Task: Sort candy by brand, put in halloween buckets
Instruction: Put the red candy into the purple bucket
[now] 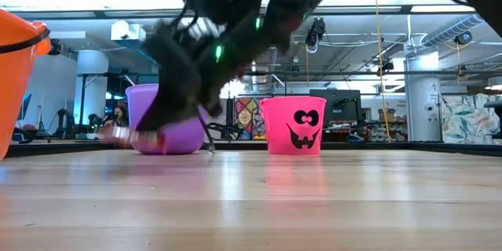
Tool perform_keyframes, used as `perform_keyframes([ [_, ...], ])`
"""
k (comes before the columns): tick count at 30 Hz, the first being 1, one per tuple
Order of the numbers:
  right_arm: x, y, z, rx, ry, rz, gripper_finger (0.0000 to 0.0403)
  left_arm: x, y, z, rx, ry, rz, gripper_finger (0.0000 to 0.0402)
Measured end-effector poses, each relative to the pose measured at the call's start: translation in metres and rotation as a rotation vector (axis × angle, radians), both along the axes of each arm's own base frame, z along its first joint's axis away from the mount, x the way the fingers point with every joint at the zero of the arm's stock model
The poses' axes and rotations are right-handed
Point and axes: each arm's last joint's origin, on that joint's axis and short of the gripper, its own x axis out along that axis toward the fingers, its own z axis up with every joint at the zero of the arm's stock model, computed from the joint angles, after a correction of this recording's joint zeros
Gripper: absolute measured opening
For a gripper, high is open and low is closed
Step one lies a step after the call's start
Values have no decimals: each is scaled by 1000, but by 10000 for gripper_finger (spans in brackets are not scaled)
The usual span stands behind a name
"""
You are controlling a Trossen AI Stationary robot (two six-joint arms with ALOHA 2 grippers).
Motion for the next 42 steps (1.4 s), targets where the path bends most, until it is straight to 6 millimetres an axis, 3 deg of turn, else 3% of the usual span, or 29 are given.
perform_keyframes([
  [11, -16, -26, 78, -83, -103, -93, 8, -11, 0, 16, 9, -67, -3, 75],
  [15, -23, -55, 107, -120, -174, -191, 8, -12, 0, 18, 9, -77, -3, 75],
  [20, -29, -109, 127, -123, -282, -329, 8, -13, 1, 20, 37, -83, 55, 75],
  [25, -30, -162, 134, -92, -367, -375, 8, -12, 4, 20, 80, -75, 141, 75],
  [30, -25, -195, 136, -86, -402, -389, 8, -10, 6, 19, 99, -63, 190, 75],
  [42, 0, -217, 101, -102, -320, -361, 8, 1, 8, 15, 85, -39, 267, 75],
])
